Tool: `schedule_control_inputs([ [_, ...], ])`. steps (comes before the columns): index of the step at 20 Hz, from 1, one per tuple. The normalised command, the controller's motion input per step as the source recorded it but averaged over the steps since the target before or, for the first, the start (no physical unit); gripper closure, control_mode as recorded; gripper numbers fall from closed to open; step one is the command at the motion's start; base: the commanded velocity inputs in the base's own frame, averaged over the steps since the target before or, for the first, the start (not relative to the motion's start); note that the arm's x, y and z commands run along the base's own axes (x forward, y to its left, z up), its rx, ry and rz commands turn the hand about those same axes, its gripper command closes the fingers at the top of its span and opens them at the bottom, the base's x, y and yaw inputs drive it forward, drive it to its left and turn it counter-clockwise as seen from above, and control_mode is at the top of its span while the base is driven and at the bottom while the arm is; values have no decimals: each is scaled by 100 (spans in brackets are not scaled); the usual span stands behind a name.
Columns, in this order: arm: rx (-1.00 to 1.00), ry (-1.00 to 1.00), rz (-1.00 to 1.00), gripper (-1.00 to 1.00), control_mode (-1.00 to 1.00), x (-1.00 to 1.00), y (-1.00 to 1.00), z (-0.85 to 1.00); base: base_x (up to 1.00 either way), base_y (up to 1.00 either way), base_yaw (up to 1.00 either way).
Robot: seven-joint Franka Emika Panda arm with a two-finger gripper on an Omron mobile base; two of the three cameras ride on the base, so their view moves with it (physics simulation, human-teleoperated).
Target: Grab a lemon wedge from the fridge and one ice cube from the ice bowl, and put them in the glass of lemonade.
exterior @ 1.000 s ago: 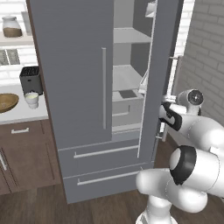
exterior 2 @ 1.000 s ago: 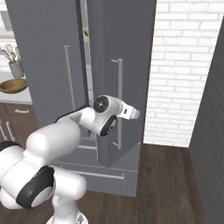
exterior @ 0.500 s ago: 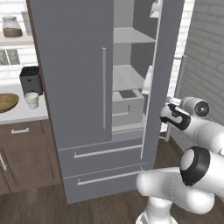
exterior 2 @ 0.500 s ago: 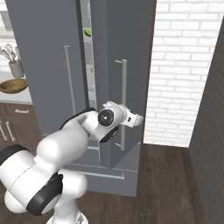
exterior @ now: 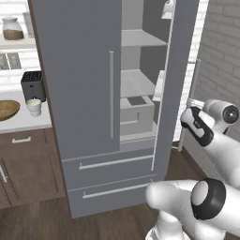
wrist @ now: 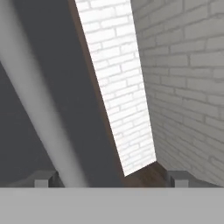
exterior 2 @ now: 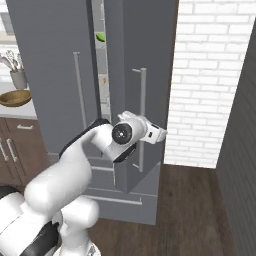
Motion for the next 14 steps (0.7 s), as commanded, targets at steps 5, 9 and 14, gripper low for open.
schedule_control_inputs([
  [5,4,-3,0,-100,-100,-78,-11,93,0,0,0],
  [9,0,3,3,-100,-100,-85,0,100,0,0,0],
  [14,-5,4,8,-100,-100,-96,6,100,0,0,0],
])
